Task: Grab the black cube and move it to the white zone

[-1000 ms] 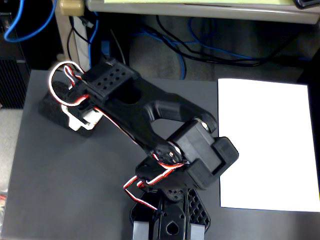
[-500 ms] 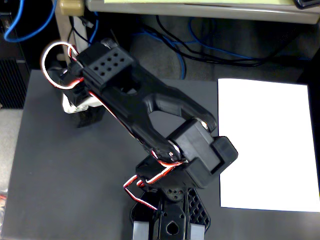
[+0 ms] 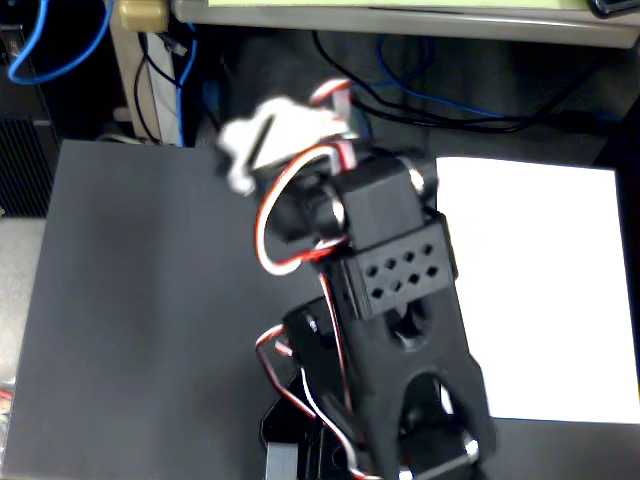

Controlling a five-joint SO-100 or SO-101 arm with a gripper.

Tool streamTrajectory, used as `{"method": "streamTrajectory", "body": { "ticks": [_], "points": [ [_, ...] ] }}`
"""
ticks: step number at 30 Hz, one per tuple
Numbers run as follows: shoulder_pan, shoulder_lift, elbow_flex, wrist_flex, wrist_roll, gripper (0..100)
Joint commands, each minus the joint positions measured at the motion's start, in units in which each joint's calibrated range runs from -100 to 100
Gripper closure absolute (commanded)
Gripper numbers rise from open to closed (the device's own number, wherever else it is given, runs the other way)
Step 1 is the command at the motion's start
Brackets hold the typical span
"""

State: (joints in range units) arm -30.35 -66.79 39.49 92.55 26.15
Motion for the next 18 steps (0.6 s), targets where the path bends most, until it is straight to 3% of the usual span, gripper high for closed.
{"method": "streamTrajectory", "body": {
  "ticks": [1,7,13,18],
  "points": [
    [13.1,-0.3,-3.7,-0.4,-0.8,99],
    [35.7,-0.3,-16.5,0.1,-0.7,99],
    [46.9,0.3,-25.3,-2.2,-0.3,99],
    [56.4,20.0,-25.6,-11.2,1.8,99]
  ]
}}
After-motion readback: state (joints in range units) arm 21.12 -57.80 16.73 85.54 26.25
